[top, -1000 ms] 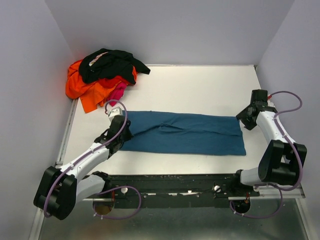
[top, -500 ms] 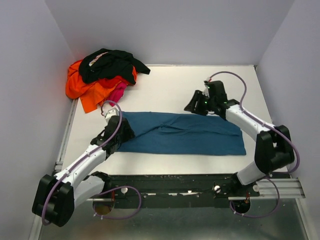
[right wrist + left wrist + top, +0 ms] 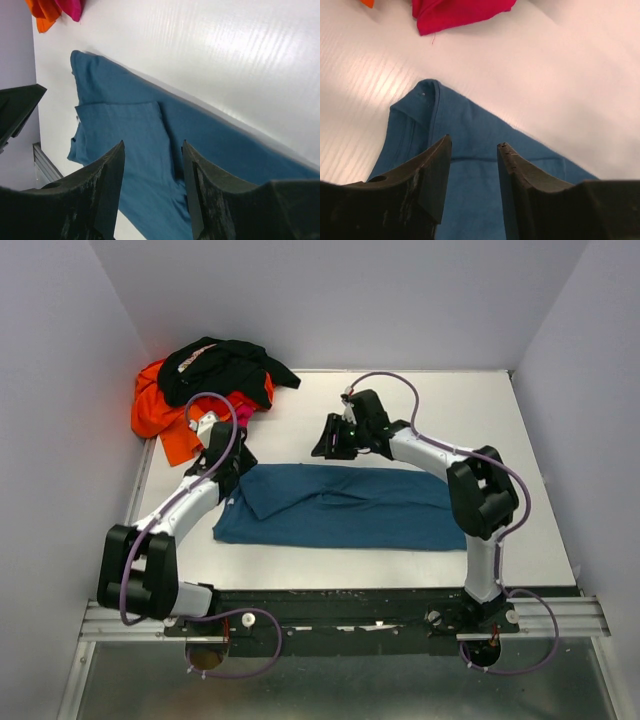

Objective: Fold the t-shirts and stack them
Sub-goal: Fold the other side of the tshirt into a rectangle

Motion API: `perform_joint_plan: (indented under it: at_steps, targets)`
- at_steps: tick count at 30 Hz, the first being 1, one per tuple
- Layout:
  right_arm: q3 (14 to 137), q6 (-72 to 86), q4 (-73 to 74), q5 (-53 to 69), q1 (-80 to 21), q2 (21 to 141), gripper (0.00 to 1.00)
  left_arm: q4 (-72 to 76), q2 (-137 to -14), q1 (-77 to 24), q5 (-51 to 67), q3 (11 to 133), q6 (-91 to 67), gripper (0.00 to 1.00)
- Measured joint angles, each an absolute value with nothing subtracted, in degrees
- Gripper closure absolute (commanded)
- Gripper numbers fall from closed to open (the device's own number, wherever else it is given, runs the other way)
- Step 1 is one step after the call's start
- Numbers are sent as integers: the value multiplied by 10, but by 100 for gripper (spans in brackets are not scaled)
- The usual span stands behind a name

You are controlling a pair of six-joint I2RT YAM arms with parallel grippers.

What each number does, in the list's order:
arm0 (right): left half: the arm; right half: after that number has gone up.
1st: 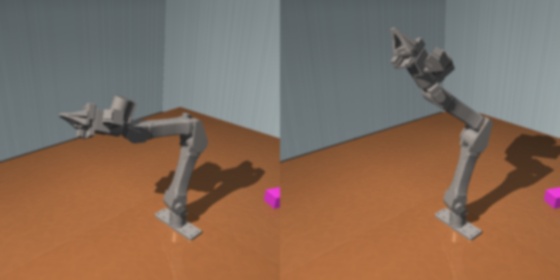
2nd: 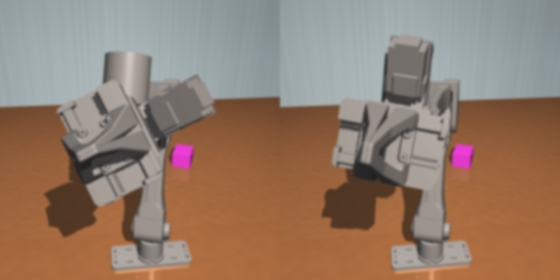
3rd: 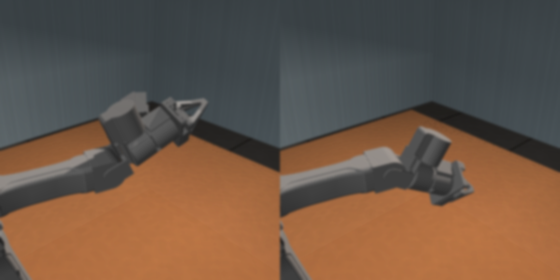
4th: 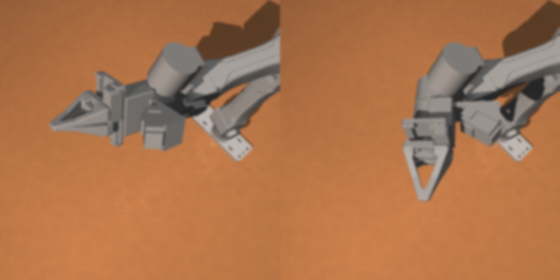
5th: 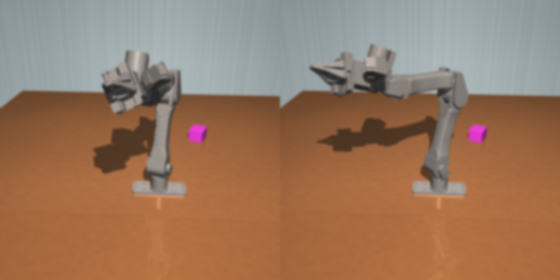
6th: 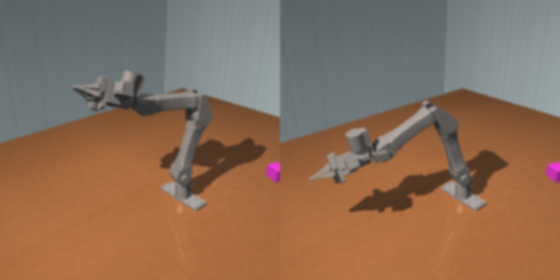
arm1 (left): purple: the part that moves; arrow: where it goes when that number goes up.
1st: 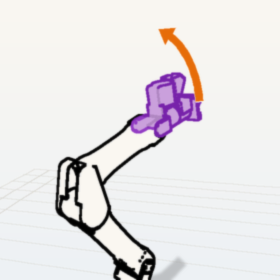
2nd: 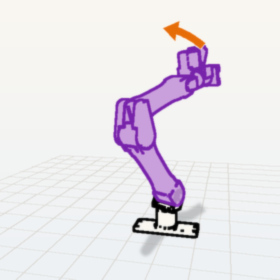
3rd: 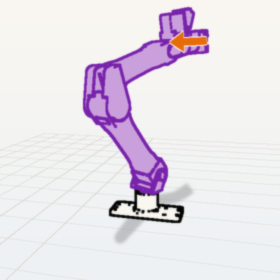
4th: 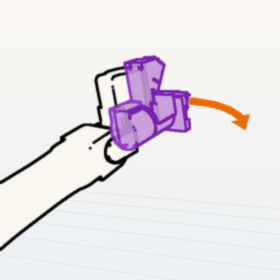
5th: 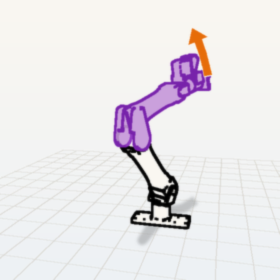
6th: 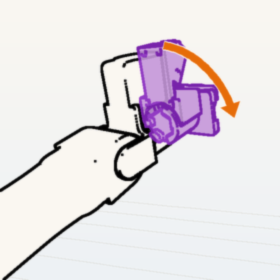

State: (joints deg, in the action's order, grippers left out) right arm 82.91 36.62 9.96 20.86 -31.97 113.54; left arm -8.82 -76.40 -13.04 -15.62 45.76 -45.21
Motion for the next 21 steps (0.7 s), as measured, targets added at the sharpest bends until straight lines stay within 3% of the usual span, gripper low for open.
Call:
perform_joint_plan:
  at_steps: [4,14,21]
  targets:
    - [880,370,102,216,-336,1189,43,-89,-830,-119,-156,501,-460,55]
    - [917,376,103,220,-357,1241,45,-100,-940,-96,-143,522,-476,58]
    - [926,374,103,225,-358,1274,59,-105,-958,-76,-138,524,-477,58]
